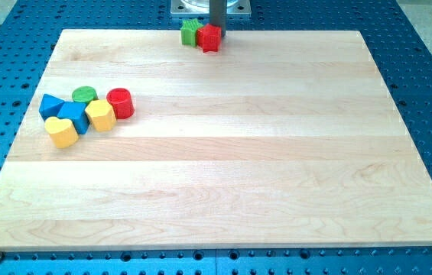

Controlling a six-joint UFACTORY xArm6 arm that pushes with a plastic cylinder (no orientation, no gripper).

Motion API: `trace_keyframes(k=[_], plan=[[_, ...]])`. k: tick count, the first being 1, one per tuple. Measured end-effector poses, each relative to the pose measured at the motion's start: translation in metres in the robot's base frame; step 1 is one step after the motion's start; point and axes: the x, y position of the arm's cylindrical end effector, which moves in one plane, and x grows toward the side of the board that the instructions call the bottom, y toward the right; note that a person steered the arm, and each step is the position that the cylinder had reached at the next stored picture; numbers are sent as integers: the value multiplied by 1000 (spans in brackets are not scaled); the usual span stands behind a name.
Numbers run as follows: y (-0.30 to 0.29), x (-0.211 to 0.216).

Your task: Push the stars towards the top left corner of the board

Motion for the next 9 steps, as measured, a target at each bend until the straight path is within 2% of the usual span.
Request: trace_keyframes(k=[4, 5, 6, 8, 9], plan=[[-144, 2], [-133, 23], [-151, 48], [-112, 101], [-147, 59]])
